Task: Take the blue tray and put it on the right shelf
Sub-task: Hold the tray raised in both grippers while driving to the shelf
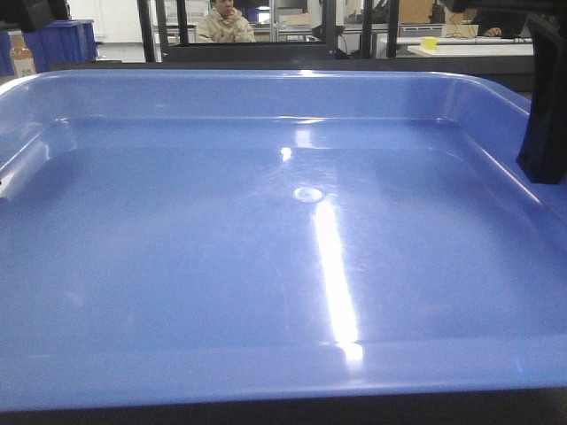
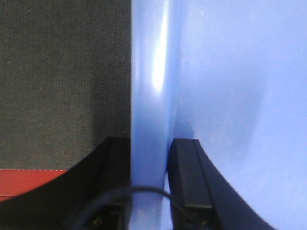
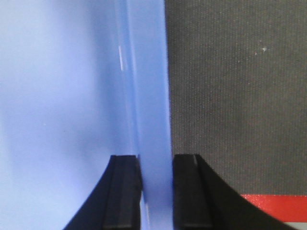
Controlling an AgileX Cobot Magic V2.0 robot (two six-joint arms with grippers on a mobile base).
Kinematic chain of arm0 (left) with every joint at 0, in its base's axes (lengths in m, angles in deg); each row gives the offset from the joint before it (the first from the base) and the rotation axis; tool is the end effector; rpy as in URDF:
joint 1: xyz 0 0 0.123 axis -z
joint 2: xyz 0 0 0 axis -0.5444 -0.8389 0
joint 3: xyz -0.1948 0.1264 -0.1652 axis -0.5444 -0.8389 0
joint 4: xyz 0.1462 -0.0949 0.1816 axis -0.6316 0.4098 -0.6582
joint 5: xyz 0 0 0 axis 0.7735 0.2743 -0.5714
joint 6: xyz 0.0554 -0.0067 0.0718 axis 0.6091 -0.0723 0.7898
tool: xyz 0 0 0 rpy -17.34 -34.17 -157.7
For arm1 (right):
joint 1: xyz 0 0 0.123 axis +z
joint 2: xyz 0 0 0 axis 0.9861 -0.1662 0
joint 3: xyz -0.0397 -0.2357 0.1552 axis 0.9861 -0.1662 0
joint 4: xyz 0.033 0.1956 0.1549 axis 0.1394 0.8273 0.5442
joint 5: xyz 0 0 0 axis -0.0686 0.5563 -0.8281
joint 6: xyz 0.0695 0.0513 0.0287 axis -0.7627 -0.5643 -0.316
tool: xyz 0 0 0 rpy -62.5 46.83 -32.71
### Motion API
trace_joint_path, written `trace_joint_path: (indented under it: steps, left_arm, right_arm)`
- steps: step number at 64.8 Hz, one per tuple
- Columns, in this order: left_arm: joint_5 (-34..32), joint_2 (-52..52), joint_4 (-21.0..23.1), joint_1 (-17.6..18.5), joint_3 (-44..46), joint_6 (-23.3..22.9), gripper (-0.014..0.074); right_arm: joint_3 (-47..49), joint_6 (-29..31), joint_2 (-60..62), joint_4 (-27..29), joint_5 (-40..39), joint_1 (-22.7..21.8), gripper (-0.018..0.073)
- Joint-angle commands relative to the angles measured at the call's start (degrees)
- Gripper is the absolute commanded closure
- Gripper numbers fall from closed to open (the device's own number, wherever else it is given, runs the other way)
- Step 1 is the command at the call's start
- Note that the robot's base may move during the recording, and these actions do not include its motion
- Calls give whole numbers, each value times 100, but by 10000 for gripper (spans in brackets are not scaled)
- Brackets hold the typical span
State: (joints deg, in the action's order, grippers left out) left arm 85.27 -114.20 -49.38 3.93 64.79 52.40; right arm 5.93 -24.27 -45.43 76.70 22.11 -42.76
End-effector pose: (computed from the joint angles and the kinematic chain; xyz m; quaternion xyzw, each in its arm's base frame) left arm 0.1782 -0.1339 0.3015 0.0146 0.9884 -0.0889 0.1223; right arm 0.1815 0.1327 0.3099 0.0555 0.9834 0.0867 0.1497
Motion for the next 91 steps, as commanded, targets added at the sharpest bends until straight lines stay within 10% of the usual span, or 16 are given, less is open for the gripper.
trace_joint_path:
  steps: [1, 91]
  left_arm:
    - [-139, 176, 169, 75, 157, -52, 490]
    - [-139, 176, 432, 75, 157, -52, 490]
  right_arm:
    - [156, -49, 159, 0, -286, 11, 316]
    - [156, -49, 159, 0, -310, 11, 316]
